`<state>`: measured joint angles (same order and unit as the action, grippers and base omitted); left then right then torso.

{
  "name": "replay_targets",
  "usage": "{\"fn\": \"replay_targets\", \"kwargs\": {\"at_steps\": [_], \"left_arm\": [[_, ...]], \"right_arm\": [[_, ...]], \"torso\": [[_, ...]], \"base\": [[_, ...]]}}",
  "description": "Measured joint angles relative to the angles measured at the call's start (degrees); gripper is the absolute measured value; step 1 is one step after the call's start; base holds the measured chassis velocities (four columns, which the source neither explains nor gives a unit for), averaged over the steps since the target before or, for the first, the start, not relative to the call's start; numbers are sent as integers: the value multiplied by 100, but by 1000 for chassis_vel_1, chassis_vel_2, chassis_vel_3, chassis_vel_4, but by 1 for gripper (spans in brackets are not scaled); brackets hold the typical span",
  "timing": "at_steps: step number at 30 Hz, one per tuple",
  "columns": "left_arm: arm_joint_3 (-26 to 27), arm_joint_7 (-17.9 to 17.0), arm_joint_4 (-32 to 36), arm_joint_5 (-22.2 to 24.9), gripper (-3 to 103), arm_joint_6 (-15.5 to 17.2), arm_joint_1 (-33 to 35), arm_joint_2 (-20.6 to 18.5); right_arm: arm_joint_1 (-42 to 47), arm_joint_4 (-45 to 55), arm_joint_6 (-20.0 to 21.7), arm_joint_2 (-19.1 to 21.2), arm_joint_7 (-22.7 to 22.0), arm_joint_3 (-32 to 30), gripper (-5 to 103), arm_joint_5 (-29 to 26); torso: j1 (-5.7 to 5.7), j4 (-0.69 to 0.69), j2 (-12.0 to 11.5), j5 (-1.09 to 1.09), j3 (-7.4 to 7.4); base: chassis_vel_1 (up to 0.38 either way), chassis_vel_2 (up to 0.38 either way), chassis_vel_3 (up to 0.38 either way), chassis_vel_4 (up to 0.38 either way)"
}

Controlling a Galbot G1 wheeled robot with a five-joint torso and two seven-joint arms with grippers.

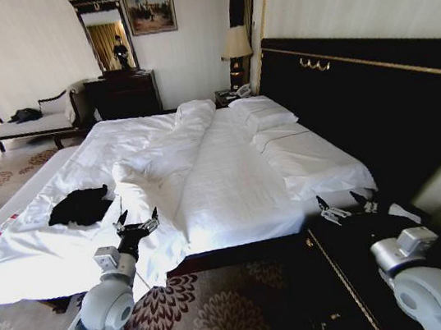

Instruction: Fold the clothes on the bed.

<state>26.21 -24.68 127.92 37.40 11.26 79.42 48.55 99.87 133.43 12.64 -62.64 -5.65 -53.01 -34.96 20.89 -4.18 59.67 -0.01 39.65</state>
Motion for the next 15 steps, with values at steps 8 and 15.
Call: {"fn": "replay_targets", "kwargs": {"at_steps": [8,15], "left_arm": [[86,54,54,85,100,-21,26,-61],[19,92,123,20,100,-95,50,-23]], "right_arm": [[-26,0,8,-14,1,1,100,-11],[-19,5,18,-75,5,15,100,9]], "torso": [[0,-2,0,0,0],[0,-1,0,2,0]], "base": [[-131,124,129,-135],[-158,156,158,-147]]}}
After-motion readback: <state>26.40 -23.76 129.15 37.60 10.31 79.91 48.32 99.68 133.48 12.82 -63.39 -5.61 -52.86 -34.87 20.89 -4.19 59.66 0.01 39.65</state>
